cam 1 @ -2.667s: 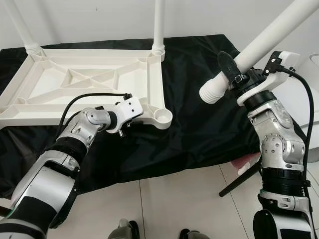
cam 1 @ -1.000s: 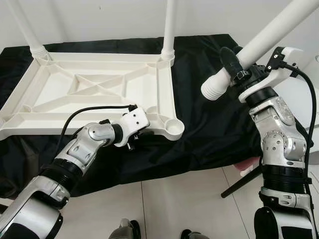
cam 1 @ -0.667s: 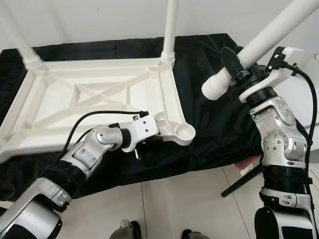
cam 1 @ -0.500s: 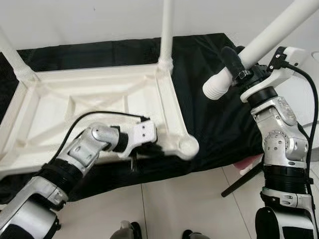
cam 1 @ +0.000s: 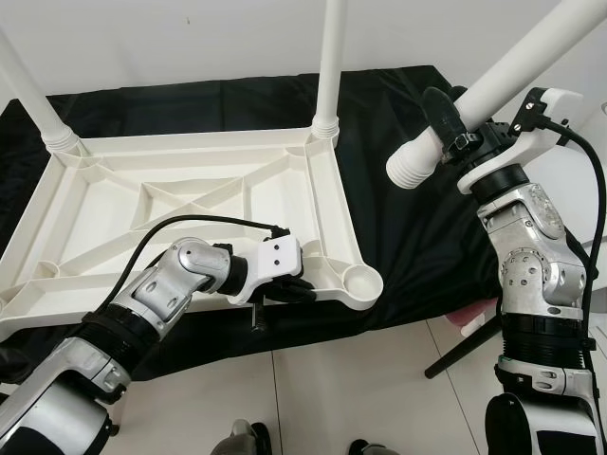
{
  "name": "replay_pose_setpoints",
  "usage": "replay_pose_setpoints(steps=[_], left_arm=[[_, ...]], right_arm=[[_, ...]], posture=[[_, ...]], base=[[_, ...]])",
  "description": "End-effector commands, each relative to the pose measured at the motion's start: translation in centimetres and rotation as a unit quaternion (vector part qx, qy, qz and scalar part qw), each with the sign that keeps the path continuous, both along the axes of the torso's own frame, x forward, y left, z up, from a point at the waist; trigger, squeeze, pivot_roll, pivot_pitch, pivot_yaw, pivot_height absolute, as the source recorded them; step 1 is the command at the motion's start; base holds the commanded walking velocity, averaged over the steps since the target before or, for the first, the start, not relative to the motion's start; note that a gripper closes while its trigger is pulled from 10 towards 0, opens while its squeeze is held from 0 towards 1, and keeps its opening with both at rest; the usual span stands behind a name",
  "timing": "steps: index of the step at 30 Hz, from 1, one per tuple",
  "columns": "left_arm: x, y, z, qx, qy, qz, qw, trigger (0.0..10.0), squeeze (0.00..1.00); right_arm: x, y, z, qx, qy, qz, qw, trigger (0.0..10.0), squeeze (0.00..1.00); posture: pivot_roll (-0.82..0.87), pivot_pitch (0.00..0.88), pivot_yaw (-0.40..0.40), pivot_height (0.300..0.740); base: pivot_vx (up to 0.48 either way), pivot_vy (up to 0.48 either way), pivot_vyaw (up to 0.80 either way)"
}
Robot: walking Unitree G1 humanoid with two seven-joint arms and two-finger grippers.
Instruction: Building children table
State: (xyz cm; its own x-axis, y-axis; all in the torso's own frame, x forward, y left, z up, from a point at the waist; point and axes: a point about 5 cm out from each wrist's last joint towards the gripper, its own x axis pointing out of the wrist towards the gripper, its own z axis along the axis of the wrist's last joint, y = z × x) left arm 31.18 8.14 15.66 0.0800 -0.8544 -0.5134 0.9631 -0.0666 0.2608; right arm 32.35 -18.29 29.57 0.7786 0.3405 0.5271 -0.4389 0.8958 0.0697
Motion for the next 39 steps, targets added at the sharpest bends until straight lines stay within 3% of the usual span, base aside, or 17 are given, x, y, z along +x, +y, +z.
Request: replay_pose_setpoints(steps=[1,9,10,20,21,23,31,33,34,36,39], left_arm=[[-0.2,0.5,-2.4,0.045,0.036,0.020,0.998,10.0,0.00],[0.0,0.4,-2.1,0.034,0.046,0.031,0.998,10.0,0.00],[0.1,0.4,-2.0,0.029,0.049,0.035,0.998,10.0,1.00],[0.6,0.6,-1.3,0.023,0.039,0.039,0.998,10.0,1.00],[0.7,0.6,-1.0,0.018,0.035,0.042,0.998,10.0,0.05],[0.9,0.6,-0.6,0.012,0.031,0.045,0.998,10.0,0.00],[1.2,1.0,2.9,-0.054,0.036,0.036,0.997,10.0,0.00],[1.3,1.3,5.0,-0.095,0.036,0.029,0.994,10.0,0.00],[1.3,1.3,5.0,-0.095,0.036,0.029,0.994,10.0,0.00],[1.4,1.5,7.2,-0.143,0.036,0.028,0.989,10.0,0.00],[1.9,1.8,8.5,-0.190,0.027,0.048,0.980,10.0,0.00]], right_arm=[[-0.1,-0.1,0.4,0.004,-0.012,-0.001,1.000,10.0,0.00],[-0.1,-0.1,0.4,0.004,-0.011,-0.001,1.000,10.0,0.00],[-0.1,-0.1,0.4,0.004,-0.011,-0.001,1.000,10.0,0.00],[-0.2,-0.2,0.3,0.006,-0.010,-0.002,1.000,10.0,0.00],[-0.2,-0.2,0.3,0.006,-0.009,-0.002,1.000,10.0,0.00],[-0.2,-0.2,0.3,0.006,-0.010,-0.002,1.000,10.0,0.00],[-0.1,-0.2,0.2,0.006,-0.008,-0.003,1.000,10.0,0.00],[0.0,-0.1,0.2,0.007,-0.008,-0.001,1.000,10.0,0.00],[0.0,-0.1,0.2,0.007,-0.008,-0.001,1.000,10.0,0.00],[0.0,0.0,0.2,0.008,-0.008,0.001,1.000,10.0,0.00],[0.1,0.1,0.2,0.009,-0.008,0.001,1.000,10.0,0.00]], posture=[[-0.01,0.148,0.059,0.740],[-0.01,0.151,0.058,0.740],[-0.01,0.151,0.059,0.740],[-0.01,0.152,0.063,0.740],[-0.01,0.153,0.063,0.740],[-0.01,0.153,0.063,0.740],[0.00,0.152,0.058,0.740],[0.00,0.151,0.055,0.740],[0.00,0.151,0.055,0.740],[0.00,0.151,0.055,0.740],[0.01,0.150,0.054,0.740]], base=[[0.000,0.000,0.00],[0.000,0.000,0.00],[0.000,0.000,0.00],[0.000,0.000,0.00],[0.000,0.000,0.00],[0.000,0.000,0.00],[0.000,0.000,0.00],[0.000,0.000,0.00],[0.000,0.000,0.00],[0.000,0.000,0.00],[0.000,0.000,0.00]])
